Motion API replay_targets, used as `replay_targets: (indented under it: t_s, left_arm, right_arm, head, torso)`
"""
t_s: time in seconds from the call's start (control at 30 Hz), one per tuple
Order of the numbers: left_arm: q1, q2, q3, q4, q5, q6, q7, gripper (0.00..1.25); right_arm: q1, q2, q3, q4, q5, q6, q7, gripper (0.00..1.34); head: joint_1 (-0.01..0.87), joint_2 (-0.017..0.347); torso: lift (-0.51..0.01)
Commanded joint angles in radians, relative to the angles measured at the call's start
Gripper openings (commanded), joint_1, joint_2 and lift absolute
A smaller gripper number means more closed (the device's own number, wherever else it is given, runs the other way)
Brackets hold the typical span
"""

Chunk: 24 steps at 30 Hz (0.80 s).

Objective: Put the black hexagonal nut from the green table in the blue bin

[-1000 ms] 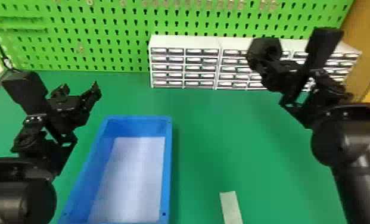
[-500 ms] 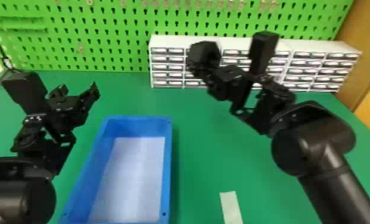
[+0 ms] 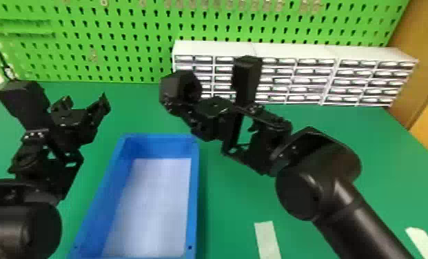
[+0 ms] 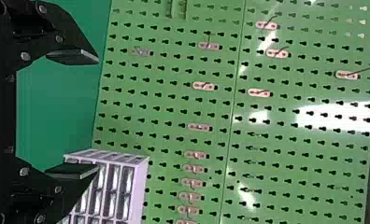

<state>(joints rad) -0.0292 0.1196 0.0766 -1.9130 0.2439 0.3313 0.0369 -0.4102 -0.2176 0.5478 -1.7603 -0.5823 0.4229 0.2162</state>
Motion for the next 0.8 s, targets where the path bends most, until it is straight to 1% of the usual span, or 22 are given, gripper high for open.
replay_targets:
  t_s: [0.0, 0.23, 0.4, 0.53, 0.67, 0.77]
  left_arm:
    - [-0.008, 0.000, 0.002, 0.005, -0.005, 0.000, 0.000, 0.81]
    - [-0.012, 0.000, -0.005, 0.011, -0.008, 0.000, 0.000, 0.81]
    - [-0.020, 0.000, -0.008, 0.017, -0.009, 0.000, 0.000, 0.81]
    - [-0.023, 0.000, -0.014, 0.020, -0.011, -0.002, 0.000, 0.81]
    - [-0.023, 0.000, -0.015, 0.020, -0.011, -0.002, 0.000, 0.81]
    - [-0.023, 0.000, -0.015, 0.020, -0.011, -0.002, 0.000, 0.81]
  right_arm:
    - [-0.027, 0.004, 0.060, 0.022, -0.036, -0.006, 0.000, 0.34]
    - [-0.056, 0.004, 0.124, 0.050, -0.074, -0.010, 0.000, 0.35]
    - [-0.075, 0.010, 0.181, 0.064, -0.106, -0.010, 0.000, 0.35]
    - [-0.095, 0.001, 0.222, 0.065, -0.120, -0.015, 0.000, 0.35]
    - [-0.101, -0.008, 0.233, 0.065, -0.128, -0.015, 0.000, 0.35]
    - [-0.101, -0.008, 0.233, 0.068, -0.136, -0.015, 0.000, 0.35]
  head:
    - [0.692, 0.008]
    - [0.692, 0.008]
    - [0.692, 0.008]
    - [0.692, 0.008]
    - [0.692, 0.008]
    - [0.692, 0.008]
  torso:
    - [-0.097]
    - [-0.097]
    - [-0.097]
    - [-0.097]
    - [-0.097]
    - [-0.097]
